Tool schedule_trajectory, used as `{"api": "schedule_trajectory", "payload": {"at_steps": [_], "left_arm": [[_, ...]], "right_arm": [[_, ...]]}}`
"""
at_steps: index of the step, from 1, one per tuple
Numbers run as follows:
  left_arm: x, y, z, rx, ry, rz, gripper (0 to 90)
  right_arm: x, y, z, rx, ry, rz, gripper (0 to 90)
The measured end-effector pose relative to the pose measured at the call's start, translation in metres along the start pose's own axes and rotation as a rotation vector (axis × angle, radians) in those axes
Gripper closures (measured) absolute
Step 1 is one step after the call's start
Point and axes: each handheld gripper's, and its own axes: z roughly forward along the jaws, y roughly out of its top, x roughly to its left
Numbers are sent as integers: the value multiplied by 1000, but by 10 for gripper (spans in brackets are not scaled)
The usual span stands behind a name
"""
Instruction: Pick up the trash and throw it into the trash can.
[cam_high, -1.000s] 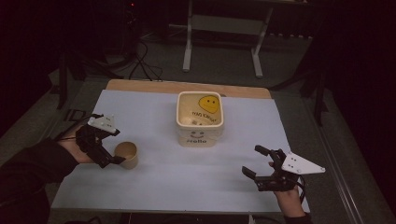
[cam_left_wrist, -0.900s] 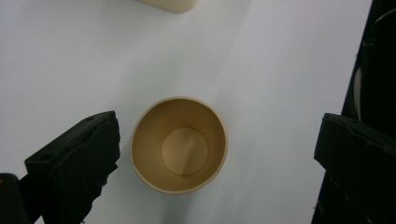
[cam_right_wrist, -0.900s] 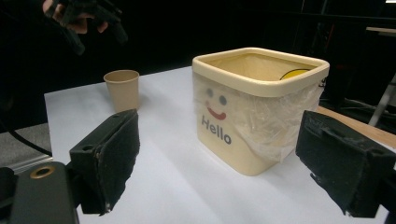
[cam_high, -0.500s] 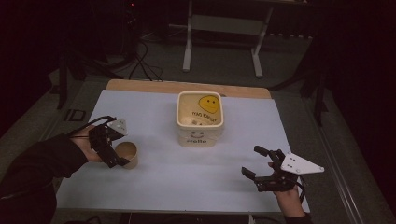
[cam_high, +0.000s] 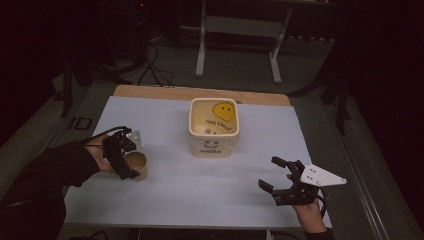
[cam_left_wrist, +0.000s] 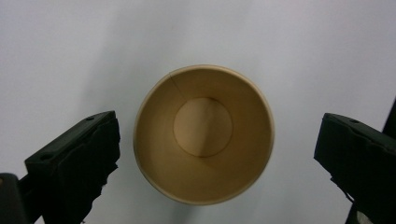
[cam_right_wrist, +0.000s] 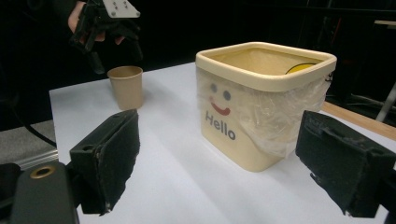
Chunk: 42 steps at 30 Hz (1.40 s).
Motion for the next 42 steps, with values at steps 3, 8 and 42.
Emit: {"api": "schedule_trajectory", "payload": {"at_steps": [3,8,42], "left_arm": [[1,3,4,18,1,1,15],[4,5,5,32,5,6,40],[12,7,-2,58,-32,5,251]], "right_arm": [[0,0,0,1,2,2,133],[-1,0,0,1,4,3,133],[-1,-1,1,7,14,11,134]]}}
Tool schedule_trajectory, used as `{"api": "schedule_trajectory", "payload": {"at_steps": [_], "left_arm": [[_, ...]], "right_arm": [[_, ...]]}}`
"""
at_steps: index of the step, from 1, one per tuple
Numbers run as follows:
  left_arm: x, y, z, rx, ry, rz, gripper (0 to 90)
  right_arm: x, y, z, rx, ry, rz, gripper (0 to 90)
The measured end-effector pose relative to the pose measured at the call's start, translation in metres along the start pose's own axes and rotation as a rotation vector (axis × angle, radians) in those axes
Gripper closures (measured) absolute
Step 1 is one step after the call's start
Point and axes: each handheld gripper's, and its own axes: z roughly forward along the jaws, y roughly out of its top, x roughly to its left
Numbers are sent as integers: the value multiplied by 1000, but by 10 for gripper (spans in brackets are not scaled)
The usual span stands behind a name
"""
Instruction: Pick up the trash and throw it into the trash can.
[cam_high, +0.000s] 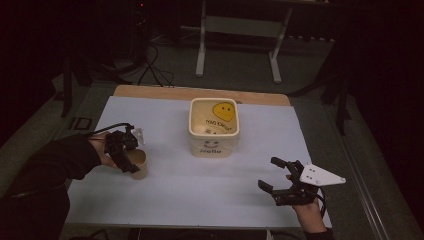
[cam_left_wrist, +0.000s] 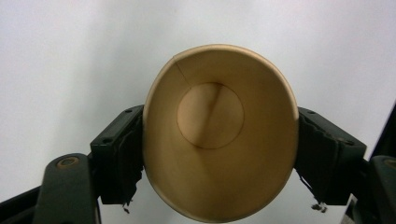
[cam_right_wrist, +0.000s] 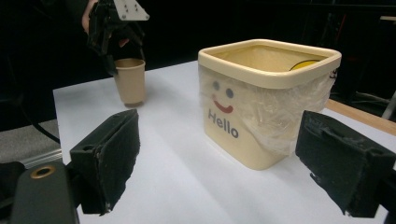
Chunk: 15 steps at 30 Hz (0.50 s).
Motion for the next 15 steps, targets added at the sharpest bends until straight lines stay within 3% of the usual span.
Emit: {"api": "schedule_trajectory", "payload": {"at_steps": [3,15], "left_arm": [[0,3,-8,-33,-15,-6,261],[-3,19,-29,-49,-22,25,270]], "right_arm": [[0,0,0,1,3,1,135],[-1,-1,0,-7,3,2,134]]}}
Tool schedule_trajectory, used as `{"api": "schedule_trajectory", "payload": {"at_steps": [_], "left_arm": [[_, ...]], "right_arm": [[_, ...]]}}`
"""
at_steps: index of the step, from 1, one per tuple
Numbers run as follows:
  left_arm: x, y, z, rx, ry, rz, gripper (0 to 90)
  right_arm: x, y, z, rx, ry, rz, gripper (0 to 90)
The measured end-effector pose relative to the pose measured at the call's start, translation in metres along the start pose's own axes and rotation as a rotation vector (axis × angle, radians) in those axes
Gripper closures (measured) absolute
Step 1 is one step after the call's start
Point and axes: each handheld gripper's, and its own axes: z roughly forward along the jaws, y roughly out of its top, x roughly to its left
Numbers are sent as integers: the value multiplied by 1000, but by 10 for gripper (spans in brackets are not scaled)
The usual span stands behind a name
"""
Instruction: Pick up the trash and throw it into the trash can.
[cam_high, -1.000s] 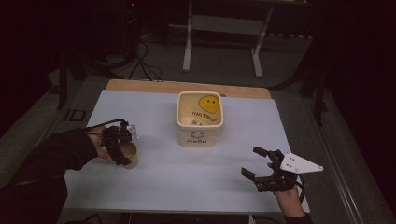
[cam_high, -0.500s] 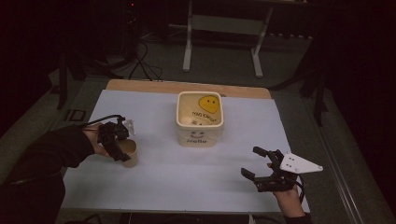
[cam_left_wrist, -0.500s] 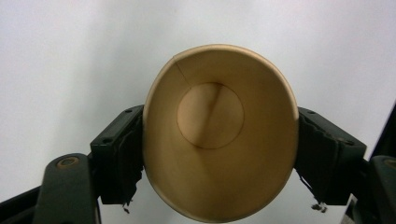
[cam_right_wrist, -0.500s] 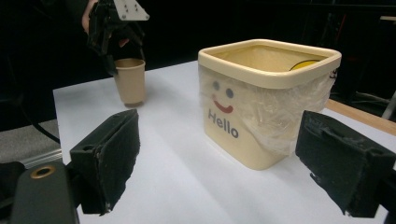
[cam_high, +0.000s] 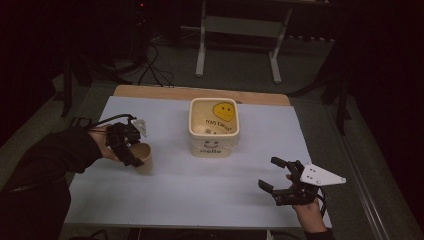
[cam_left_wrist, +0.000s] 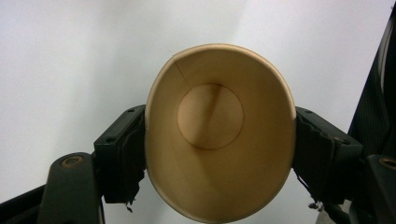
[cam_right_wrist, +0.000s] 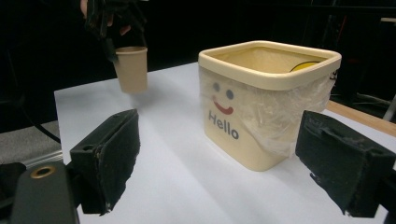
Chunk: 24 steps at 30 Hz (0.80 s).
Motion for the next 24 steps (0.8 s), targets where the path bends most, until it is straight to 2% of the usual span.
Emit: {"api": "schedule_trajectory", "payload": {"at_steps": [10,16,24], "left_arm": [[-2,25,-22,-14,0,54,275],[-2,34,-30,-3,6,64,277],[-1,48,-43,-22,-3,76,281]], "right_arm": [[0,0,0,1,-1,-2,135],[0,0,0,2,-1,-3,134],[0,-1,0,4,1,-2,135]]}}
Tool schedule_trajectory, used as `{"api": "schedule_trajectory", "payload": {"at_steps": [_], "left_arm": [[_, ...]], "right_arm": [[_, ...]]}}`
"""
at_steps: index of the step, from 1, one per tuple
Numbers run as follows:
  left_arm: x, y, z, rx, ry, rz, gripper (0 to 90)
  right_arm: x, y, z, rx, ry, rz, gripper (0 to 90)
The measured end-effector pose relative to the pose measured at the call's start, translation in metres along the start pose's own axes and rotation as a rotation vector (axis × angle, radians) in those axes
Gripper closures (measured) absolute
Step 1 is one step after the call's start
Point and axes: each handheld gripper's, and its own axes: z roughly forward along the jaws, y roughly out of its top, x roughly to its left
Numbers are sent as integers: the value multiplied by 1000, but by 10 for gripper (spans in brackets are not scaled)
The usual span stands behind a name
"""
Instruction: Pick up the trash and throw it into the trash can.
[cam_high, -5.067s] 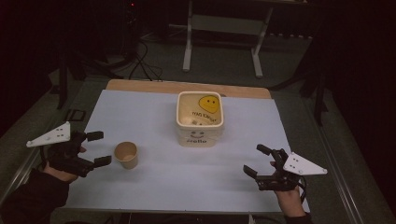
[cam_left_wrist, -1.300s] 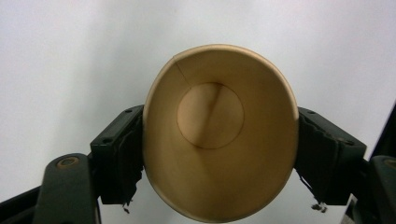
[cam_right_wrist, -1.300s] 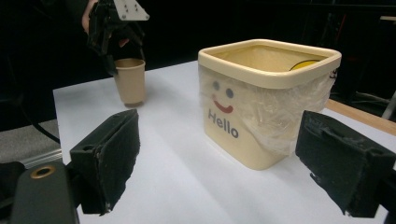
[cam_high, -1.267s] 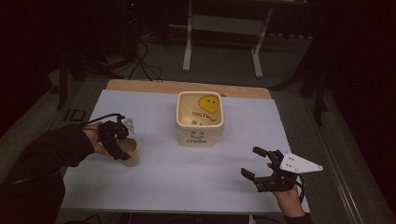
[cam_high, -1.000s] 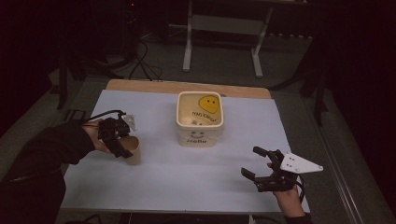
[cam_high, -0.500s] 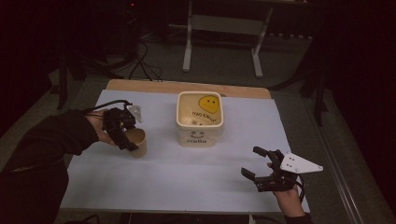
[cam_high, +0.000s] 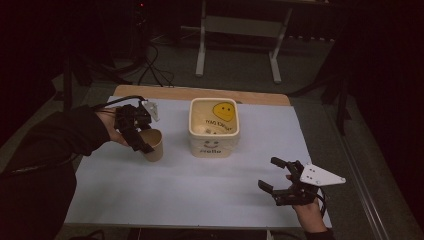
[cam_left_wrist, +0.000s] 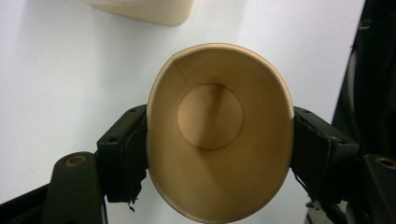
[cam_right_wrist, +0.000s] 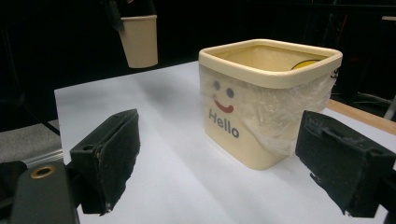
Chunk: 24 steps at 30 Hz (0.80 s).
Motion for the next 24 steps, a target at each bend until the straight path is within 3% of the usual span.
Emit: {"api": "schedule_trajectory", "payload": {"at_steps": [6,24], "left_arm": [[4,11,-13,-36,2,9,281],[10,46,-38,-57,15,37,288]], "right_arm": [[0,0,0,-2,1,0,134],[0,-1,0,4,4,-4,134]]}}
